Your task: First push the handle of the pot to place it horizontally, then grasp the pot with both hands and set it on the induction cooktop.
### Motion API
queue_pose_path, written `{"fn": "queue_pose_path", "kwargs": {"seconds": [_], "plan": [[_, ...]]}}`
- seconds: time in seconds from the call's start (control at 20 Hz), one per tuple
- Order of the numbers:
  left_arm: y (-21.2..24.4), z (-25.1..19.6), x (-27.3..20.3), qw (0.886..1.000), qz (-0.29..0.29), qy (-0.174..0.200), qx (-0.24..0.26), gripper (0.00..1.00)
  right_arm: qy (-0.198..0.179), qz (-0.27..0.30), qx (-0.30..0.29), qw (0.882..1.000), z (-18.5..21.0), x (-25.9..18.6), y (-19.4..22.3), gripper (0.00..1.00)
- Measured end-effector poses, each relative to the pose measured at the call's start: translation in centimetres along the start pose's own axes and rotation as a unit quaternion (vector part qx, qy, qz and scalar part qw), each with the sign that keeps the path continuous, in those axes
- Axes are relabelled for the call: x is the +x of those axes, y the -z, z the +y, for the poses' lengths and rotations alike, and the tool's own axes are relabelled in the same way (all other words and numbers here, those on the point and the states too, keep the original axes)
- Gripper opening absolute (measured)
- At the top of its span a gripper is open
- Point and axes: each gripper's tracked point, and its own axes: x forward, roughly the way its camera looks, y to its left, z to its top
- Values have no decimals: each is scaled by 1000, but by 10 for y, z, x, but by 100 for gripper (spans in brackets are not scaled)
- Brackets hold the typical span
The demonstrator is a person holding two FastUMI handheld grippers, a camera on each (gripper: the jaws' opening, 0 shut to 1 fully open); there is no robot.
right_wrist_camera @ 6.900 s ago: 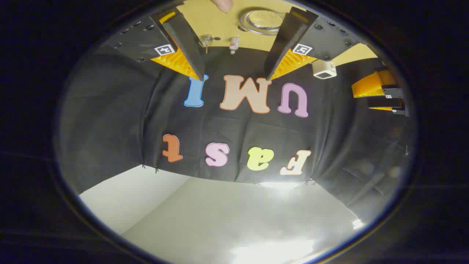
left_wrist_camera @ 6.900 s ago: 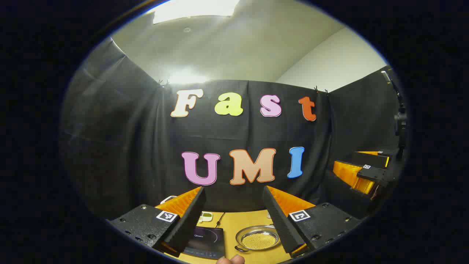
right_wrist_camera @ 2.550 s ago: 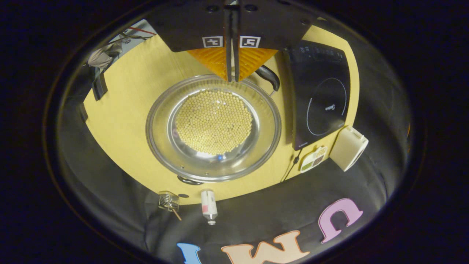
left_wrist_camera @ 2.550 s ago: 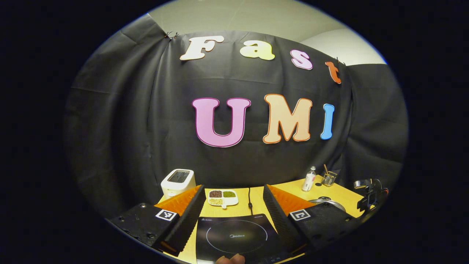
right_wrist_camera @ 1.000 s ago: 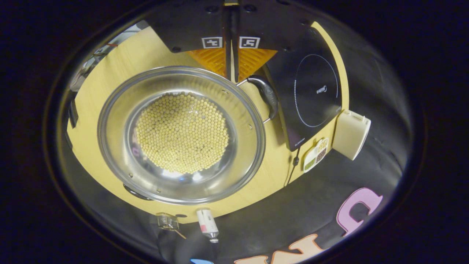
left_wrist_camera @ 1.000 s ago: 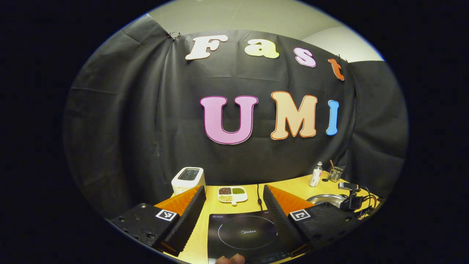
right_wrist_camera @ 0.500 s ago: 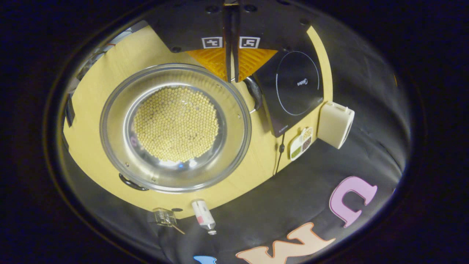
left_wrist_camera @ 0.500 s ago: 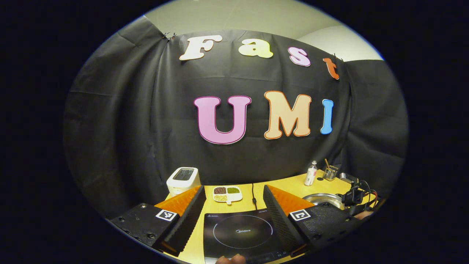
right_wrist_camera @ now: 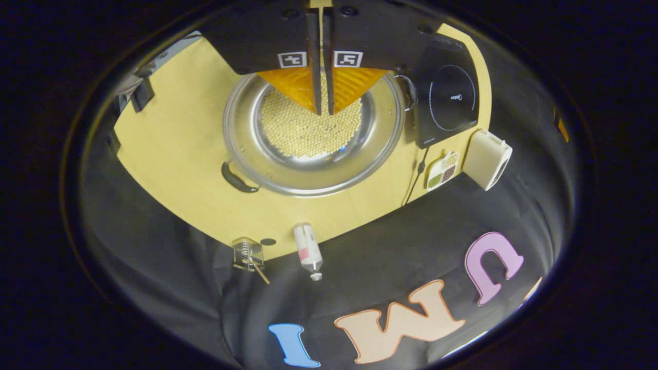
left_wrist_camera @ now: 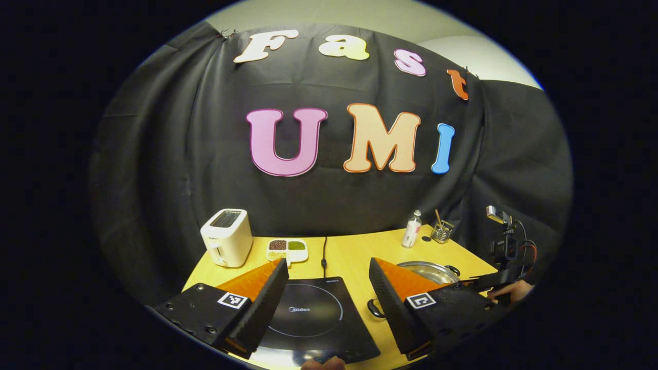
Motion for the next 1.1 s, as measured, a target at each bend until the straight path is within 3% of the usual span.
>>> {"fn": "queue_pose_path", "kwargs": {"seconds": [0.15,0.2,0.25,0.35,0.45,0.55,0.6,0.65,0.85,1.1], "plan": [[6,-29,10,1000,14,-5,-2,96,2,-12,-36,999,-27,4,-20,7],[10,-38,13,1000,20,-8,-3,96,-2,-16,-51,999,-33,7,-27,20],[14,-47,17,1000,25,-11,-3,96,-3,-18,-69,997,-41,10,-32,20],[24,-66,27,999,38,-18,-2,96,-5,-23,-106,994,-56,19,-42,45],[39,-81,39,998,55,-27,0,96,-10,-30,-134,990,-68,31,-54,45],[57,-94,52,997,69,-37,7,97,-21,-36,-165,985,-77,44,-66,62],[65,-98,58,996,75,-41,12,97,-25,-40,-182,982,-80,49,-70,77],[73,-103,64,996,78,-43,15,97,-27,-42,-197,979,-84,56,-72,82],[125,-115,87,991,126,-49,6,96,-36,-47,-225,973,-99,81,-79,84],[173,-114,109,980,184,-67,-21,96,-55,-25,-212,976,-110,108,-70,84]]}}
